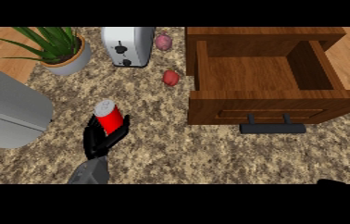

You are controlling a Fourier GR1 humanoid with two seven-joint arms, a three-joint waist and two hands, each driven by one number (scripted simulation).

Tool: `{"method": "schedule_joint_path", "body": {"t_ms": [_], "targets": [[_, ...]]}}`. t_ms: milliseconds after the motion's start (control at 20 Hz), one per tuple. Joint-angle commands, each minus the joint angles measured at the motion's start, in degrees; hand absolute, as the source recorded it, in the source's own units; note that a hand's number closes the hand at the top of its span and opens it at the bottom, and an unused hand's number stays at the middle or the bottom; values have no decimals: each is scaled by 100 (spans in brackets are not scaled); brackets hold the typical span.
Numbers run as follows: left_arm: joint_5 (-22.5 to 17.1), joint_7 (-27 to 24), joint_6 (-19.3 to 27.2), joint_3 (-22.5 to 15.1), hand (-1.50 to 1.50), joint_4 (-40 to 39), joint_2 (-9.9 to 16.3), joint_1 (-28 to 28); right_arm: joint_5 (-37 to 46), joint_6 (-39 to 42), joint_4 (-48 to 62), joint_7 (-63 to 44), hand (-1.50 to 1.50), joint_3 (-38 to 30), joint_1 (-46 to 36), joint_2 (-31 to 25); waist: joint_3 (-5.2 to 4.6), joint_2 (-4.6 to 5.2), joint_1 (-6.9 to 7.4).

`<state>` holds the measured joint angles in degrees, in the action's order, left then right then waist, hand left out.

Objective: Pick up the can, place it into the drawer and close the drawer

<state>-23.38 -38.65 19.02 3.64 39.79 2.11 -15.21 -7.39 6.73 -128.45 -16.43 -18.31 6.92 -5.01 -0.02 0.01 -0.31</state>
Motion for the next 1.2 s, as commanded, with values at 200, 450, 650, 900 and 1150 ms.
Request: {"method": "schedule_joint_path", "body": {"t_ms": [200, 450, 650, 900, 1150], "targets": [[202, 466, -745, -249, 150, -271, 243, -854, 67, 23, 150, 160, -150, -70, -117, -54, -1, 12, -41], [364, 522, -1581, -384, 150, -864, 413, -1598, 218, -207, -202, -382, -150, 156, -365, -51, -8, 29, -71], [468, 492, -1720, -389, 150, -918, 289, -1849, 667, -189, 14, 134, -150, 400, -107, 233, -1, 13, -22], [665, 1543, -1405, -672, 150, -36, 314, -2089, 270, -203, -269, -335, -150, 61, -161, 18, 4, -22, 36], [779, 2408, -1085, -797, 150, 616, 241, -2584, 445, -123, -386, -112, -150, 189, 42, 116, 4, -20, 21]]}}
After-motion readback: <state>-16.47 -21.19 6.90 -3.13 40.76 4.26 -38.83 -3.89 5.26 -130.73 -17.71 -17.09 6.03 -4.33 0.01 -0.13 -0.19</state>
